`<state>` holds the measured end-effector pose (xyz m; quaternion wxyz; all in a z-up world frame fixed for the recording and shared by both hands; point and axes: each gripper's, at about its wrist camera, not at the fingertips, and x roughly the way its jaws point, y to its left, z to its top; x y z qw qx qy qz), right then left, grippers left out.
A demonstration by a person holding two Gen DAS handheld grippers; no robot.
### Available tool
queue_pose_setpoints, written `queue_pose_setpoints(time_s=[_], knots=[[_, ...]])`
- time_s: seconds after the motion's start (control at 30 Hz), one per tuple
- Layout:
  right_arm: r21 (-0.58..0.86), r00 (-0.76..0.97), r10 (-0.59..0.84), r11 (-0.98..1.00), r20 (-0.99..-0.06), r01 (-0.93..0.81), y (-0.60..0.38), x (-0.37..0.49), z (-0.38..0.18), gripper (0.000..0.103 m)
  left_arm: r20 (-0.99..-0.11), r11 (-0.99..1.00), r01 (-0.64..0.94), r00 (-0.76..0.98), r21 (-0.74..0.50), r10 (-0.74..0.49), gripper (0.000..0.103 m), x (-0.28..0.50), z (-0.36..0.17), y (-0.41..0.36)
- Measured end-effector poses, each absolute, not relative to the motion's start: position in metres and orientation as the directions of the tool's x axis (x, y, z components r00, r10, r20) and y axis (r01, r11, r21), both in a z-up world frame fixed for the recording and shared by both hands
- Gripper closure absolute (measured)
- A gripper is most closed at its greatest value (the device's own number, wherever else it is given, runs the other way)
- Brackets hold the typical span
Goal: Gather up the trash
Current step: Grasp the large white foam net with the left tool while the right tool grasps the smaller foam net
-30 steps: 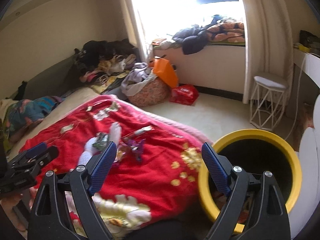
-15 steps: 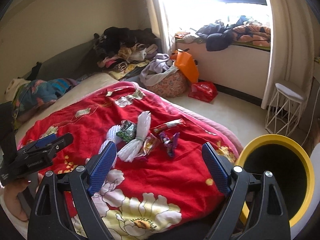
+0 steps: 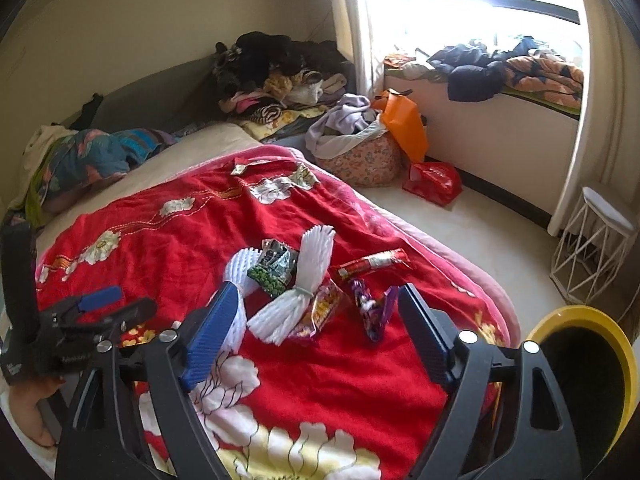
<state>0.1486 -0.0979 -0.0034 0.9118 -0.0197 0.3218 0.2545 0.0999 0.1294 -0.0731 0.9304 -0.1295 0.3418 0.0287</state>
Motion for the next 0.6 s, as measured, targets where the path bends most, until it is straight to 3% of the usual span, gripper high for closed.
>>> queue_pose_setpoints(time_s=[0.07,0.4,0.6], knots=[[0.129,0.654,0.454,0.867,-0.605,-0.482,-0.093,0.159,-0.007,0.03,-0.649,0.964,-0.129,0.759,-0.233,-0.055,0.013,0.103,-0.078,0.129],[0.138,0.595,0.434,0.868,-0.677,-0.476,-0.064,0.224,-0.031,0.046,-0.69,0.952,-0.095,0.71,-0.29,-0.139,0.043,0.123,-0.101,0.118],[0.159,0.55,0.425,0.871,-0.719,-0.465,-0.044,0.261,-0.049,0.052,-0.686,0.939,-0.087,0.706,-0.333,-0.178,0.045,0.134,-0.104,0.116]])
